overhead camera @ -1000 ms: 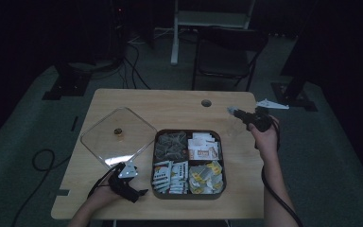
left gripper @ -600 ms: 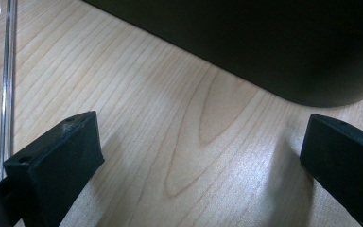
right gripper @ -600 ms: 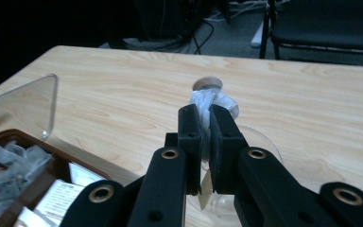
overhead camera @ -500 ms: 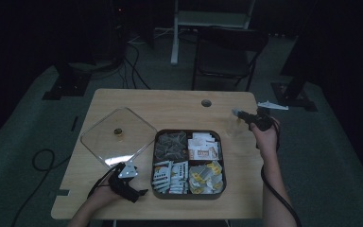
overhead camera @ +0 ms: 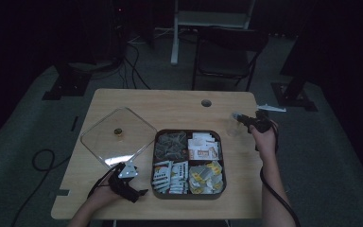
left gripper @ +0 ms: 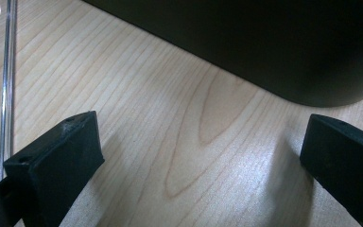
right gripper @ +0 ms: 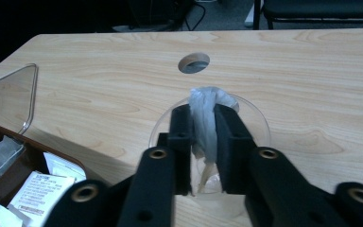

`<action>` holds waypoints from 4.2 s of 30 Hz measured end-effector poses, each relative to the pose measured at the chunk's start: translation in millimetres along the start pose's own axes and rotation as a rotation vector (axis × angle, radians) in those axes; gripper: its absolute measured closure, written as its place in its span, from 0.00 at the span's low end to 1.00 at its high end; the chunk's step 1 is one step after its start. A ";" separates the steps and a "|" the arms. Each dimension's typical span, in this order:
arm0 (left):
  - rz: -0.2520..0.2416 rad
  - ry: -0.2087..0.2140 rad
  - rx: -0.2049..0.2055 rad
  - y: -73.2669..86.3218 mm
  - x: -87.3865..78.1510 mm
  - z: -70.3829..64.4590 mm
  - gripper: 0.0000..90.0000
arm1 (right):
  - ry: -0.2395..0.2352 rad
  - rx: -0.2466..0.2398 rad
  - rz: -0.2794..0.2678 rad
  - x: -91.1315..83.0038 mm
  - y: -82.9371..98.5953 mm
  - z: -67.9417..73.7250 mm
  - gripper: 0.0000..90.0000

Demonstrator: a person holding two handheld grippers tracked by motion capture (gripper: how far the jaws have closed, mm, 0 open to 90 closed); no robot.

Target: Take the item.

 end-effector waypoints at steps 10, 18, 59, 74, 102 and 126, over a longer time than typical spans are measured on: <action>0.000 0.000 0.000 0.0 0.0 0.0 0.00 | -0.008 0.008 -0.039 -8.0 -0.1 2.4 0.69; 0.000 0.000 0.000 0.0 0.0 0.0 0.00 | 0.013 -0.024 -0.088 -18.5 -0.5 4.9 0.52; 0.001 0.000 0.000 0.1 -0.1 -0.1 0.00 | -0.062 -0.120 -0.112 -51.5 60.8 24.9 0.19; 0.000 0.000 0.000 0.1 0.0 -0.1 0.00 | -0.065 -0.139 -0.073 -45.5 95.6 16.5 0.20; 0.002 -0.004 -0.002 0.5 -0.5 -0.5 0.00 | -0.095 -0.233 -0.009 -49.5 139.8 17.1 0.19; 0.003 -0.012 -0.012 0.7 -0.8 -1.2 0.00 | -0.139 -0.442 0.218 -51.5 175.2 25.2 0.15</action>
Point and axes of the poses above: each handheld gripper's, and its own axes: x roughly forward along the jaws, y roughly out of its underside, z roughly to its left, the point moved 6 cm from there along x, roughly forward along the jaws, and after that the axes turned 13 degrees about x, right-handed, at the moved point
